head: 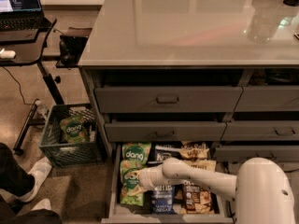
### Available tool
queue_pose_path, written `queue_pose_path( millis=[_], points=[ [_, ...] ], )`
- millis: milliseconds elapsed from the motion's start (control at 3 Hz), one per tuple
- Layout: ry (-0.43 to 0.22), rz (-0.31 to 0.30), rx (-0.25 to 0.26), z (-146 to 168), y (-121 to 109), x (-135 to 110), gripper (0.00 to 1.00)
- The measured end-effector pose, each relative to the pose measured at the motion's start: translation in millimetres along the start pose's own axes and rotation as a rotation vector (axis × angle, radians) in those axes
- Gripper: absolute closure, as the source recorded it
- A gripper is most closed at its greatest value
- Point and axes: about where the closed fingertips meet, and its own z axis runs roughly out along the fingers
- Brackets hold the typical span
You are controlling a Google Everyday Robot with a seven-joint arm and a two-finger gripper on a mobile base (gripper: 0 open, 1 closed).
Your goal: Pick green rice chip bag from bottom drawer and place on counter
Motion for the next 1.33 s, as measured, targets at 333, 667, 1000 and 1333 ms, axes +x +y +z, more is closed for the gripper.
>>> queue_pose_path(
  millis=[333,667,1000,1333],
  points=[
    [-0.050,0.146,0.118,9,1,14,0.00],
    [-0.050,0.146,0.118,9,1,14,0.00],
    [-0.033,0.160,0.131,18,7,21,0.00],
    [0.019,0.157,0.165,24,12,40,0.00]
  ],
)
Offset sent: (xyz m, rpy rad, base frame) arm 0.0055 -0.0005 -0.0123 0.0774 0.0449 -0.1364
